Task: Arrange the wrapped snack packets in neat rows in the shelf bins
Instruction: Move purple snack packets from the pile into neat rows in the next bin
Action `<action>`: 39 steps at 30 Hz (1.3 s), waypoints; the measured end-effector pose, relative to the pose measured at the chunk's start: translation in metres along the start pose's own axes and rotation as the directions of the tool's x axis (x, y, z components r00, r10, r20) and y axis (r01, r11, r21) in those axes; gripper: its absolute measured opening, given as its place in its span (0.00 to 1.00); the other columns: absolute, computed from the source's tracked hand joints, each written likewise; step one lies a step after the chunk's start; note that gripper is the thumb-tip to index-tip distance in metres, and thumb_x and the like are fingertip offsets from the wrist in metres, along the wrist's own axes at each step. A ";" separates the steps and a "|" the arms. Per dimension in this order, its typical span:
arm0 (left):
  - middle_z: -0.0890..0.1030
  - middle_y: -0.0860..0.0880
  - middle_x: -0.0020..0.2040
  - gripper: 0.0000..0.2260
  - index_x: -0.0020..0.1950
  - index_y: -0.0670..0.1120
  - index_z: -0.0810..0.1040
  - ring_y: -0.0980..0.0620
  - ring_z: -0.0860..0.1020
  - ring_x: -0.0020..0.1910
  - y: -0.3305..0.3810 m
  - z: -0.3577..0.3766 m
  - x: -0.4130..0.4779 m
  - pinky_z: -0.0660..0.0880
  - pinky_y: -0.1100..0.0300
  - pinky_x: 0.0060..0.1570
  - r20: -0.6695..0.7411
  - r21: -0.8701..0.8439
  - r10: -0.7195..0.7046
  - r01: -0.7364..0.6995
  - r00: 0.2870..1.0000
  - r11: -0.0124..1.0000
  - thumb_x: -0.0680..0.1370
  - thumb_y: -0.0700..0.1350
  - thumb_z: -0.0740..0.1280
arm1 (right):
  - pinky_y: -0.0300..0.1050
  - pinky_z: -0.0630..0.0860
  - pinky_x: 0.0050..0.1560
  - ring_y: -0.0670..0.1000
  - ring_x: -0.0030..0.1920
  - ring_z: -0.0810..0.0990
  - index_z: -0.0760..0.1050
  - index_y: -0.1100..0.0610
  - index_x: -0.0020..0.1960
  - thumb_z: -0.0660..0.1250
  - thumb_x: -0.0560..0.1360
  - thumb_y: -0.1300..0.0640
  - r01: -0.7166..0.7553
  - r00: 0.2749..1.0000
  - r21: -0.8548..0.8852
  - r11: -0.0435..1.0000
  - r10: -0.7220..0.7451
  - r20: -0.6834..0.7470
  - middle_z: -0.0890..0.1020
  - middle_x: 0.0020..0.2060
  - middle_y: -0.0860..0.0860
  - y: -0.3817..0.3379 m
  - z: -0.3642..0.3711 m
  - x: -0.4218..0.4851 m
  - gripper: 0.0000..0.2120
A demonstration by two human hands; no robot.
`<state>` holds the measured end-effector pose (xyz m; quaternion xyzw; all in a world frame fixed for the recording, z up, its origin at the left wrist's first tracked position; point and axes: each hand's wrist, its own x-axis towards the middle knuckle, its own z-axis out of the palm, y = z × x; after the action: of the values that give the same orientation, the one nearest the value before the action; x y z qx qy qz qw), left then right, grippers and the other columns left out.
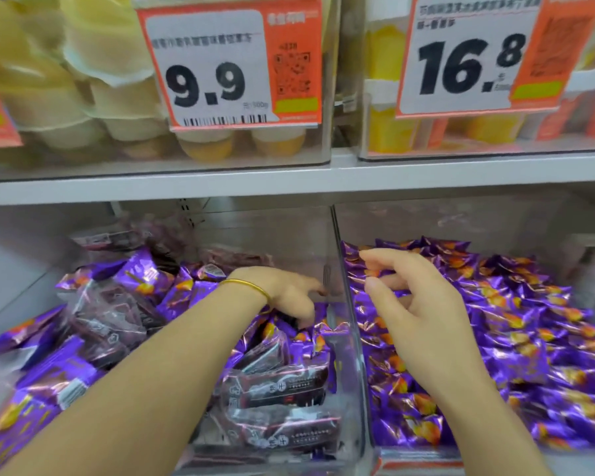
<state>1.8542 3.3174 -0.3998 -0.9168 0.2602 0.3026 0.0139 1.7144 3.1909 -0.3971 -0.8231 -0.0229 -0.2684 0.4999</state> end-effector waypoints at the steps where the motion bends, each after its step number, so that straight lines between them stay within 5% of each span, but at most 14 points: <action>1: 0.71 0.46 0.66 0.28 0.70 0.50 0.65 0.46 0.71 0.61 0.001 -0.002 0.002 0.70 0.59 0.56 0.023 0.006 -0.017 0.016 1.000 1.000 0.72 0.41 0.68 | 0.29 0.72 0.44 0.37 0.48 0.75 0.73 0.40 0.52 0.64 0.76 0.62 -0.003 1.000 0.005 1.000 0.003 0.000 0.76 0.51 0.39 0.000 0.001 0.000 0.16; 4: 0.77 0.39 0.55 0.20 0.58 0.41 0.75 0.46 0.71 0.45 0.006 -0.006 0.004 0.67 0.58 0.46 0.109 -0.056 -0.011 0.018 0.994 0.998 0.67 0.46 0.66 | 0.29 0.71 0.44 0.38 0.48 0.76 0.73 0.41 0.52 0.64 0.75 0.62 0.000 1.000 0.003 1.000 0.000 -0.006 0.76 0.50 0.39 0.000 0.003 -0.001 0.16; 7: 0.77 0.40 0.47 0.22 0.47 0.42 0.76 0.47 0.70 0.43 0.006 -0.005 0.008 0.66 0.55 0.46 0.118 -0.110 0.013 0.000 0.993 0.994 0.59 0.52 0.62 | 0.30 0.71 0.44 0.37 0.48 0.76 0.73 0.41 0.53 0.65 0.75 0.61 -0.003 1.000 -0.005 1.000 0.003 0.001 0.76 0.50 0.39 0.000 0.005 0.000 0.15; 10: 0.78 0.40 0.52 0.24 0.52 0.39 0.76 0.48 0.70 0.46 0.008 -0.003 0.010 0.67 0.54 0.49 0.137 -0.065 0.034 -0.025 0.990 0.998 0.61 0.50 0.63 | 0.34 0.73 0.45 0.38 0.48 0.76 0.72 0.41 0.53 0.65 0.75 0.60 -0.011 1.000 -0.006 1.000 0.011 0.008 0.76 0.50 0.39 -0.001 0.006 0.000 0.14; 13: 0.75 0.43 0.47 0.15 0.48 0.43 0.76 0.48 0.69 0.45 0.011 -0.004 0.007 0.67 0.56 0.47 0.168 -0.082 0.027 -0.013 0.985 0.997 0.65 0.48 0.65 | 0.35 0.74 0.45 0.38 0.48 0.76 0.73 0.43 0.54 0.64 0.75 0.58 -0.027 0.999 -0.014 1.000 0.027 0.018 0.76 0.51 0.40 -0.001 0.006 0.000 0.12; 17: 0.74 0.41 0.47 0.29 0.52 0.39 0.77 0.45 0.70 0.44 0.010 -0.004 0.001 0.67 0.56 0.46 0.234 -0.187 0.059 -0.014 0.970 0.982 0.53 0.49 0.67 | 0.33 0.72 0.46 0.38 0.48 0.75 0.76 0.47 0.57 0.64 0.75 0.57 -0.048 0.999 -0.017 0.999 0.048 0.012 0.77 0.51 0.42 0.000 0.005 0.001 0.12; 19: 0.75 0.40 0.51 0.32 0.58 0.34 0.74 0.43 0.72 0.49 0.008 -0.007 -0.003 0.68 0.54 0.52 0.269 -0.179 0.110 -0.062 0.957 0.982 0.57 0.47 0.69 | 0.34 0.72 0.45 0.38 0.48 0.76 0.76 0.47 0.57 0.64 0.75 0.57 -0.053 0.998 -0.019 0.998 0.053 0.013 0.78 0.51 0.42 0.000 0.005 0.001 0.12; 22: 0.74 0.47 0.65 0.37 0.67 0.47 0.70 0.46 0.72 0.64 0.007 -0.011 -0.009 0.68 0.51 0.66 0.315 -0.043 0.092 -0.082 0.945 0.996 0.60 0.52 0.75 | 0.33 0.72 0.44 0.38 0.47 0.76 0.76 0.46 0.56 0.63 0.75 0.56 -0.059 0.998 -0.018 0.998 0.059 0.019 0.78 0.51 0.42 0.000 0.003 0.001 0.12; 25: 0.67 0.54 0.71 0.33 0.69 0.54 0.69 0.51 0.66 0.69 0.010 -0.013 -0.013 0.63 0.51 0.70 0.368 0.119 0.060 -0.111 0.928 0.987 0.67 0.53 0.76 | 0.33 0.72 0.43 0.39 0.46 0.76 0.76 0.46 0.56 0.63 0.75 0.55 -0.072 0.997 -0.011 0.997 0.072 0.023 0.78 0.50 0.42 0.001 0.003 0.000 0.12; 29: 0.73 0.52 0.66 0.27 0.65 0.52 0.73 0.51 0.72 0.64 0.018 -0.006 -0.016 0.68 0.53 0.66 0.374 0.169 0.106 -0.180 0.922 0.969 0.68 0.51 0.76 | 0.34 0.73 0.43 0.40 0.46 0.77 0.76 0.46 0.57 0.64 0.75 0.56 -0.081 0.996 -0.003 0.997 0.081 0.038 0.78 0.49 0.42 0.002 0.004 0.001 0.12; 39: 0.80 0.47 0.56 0.20 0.60 0.48 0.78 0.48 0.77 0.53 0.012 0.011 -0.031 0.73 0.55 0.55 0.113 0.197 0.329 -0.346 0.937 0.917 0.70 0.49 0.74 | 0.35 0.74 0.43 0.40 0.46 0.76 0.76 0.47 0.56 0.64 0.75 0.56 -0.071 0.997 0.013 0.997 0.071 0.040 0.78 0.47 0.41 0.000 0.007 0.001 0.11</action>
<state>1.8216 3.3238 -0.3899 -0.8388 0.4448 0.3061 0.0702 1.7180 3.1961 -0.3994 -0.8250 -0.0055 -0.2339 0.5144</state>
